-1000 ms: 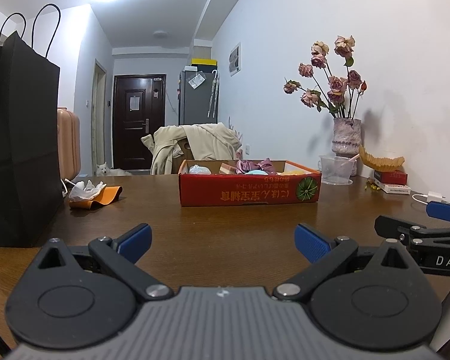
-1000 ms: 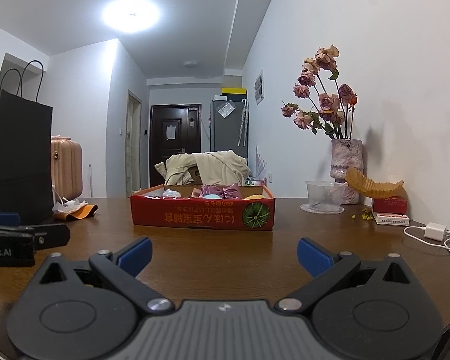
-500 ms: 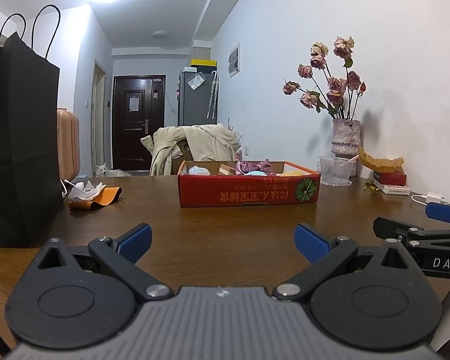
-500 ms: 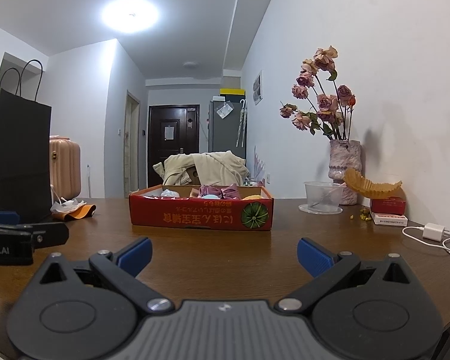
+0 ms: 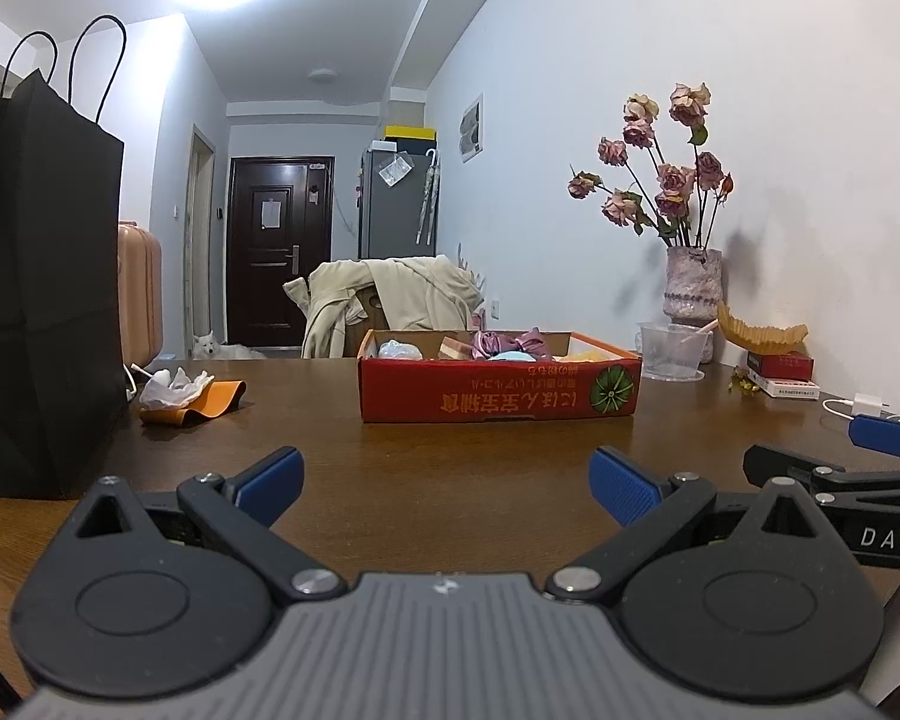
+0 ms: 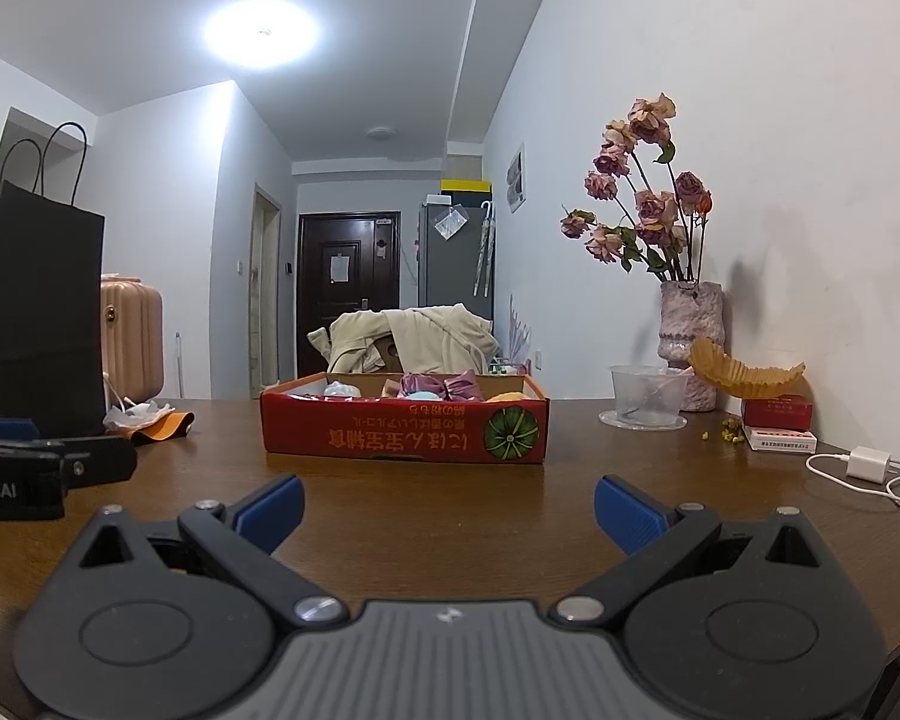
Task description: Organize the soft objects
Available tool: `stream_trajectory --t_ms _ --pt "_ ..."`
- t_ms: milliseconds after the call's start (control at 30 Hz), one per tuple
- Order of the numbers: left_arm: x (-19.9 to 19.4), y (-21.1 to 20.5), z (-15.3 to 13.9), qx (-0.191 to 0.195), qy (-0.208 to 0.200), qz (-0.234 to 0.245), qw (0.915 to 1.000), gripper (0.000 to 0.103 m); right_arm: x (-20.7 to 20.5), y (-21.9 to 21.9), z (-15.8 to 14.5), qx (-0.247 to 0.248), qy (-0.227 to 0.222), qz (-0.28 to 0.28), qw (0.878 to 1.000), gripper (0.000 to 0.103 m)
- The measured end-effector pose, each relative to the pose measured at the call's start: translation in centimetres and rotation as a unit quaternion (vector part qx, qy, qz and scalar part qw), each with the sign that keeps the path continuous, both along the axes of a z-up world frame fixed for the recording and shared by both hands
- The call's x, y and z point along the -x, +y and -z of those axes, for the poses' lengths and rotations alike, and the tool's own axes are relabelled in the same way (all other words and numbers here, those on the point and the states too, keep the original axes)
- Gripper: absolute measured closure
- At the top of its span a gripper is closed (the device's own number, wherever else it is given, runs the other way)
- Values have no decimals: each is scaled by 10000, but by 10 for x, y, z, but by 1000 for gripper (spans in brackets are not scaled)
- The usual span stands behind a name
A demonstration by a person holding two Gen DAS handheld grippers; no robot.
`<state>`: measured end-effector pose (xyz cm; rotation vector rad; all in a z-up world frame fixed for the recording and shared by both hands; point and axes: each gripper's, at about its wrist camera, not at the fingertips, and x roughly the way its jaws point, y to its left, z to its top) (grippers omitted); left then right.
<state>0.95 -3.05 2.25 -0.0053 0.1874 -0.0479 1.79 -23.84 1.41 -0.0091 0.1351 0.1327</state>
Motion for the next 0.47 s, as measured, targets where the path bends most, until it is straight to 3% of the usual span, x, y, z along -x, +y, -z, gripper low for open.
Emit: stream_trajectory --t_ms 467 --pt "1 1 -2 24 -31 10 10000 0 0 0 0 6 9 -3 10000 0"
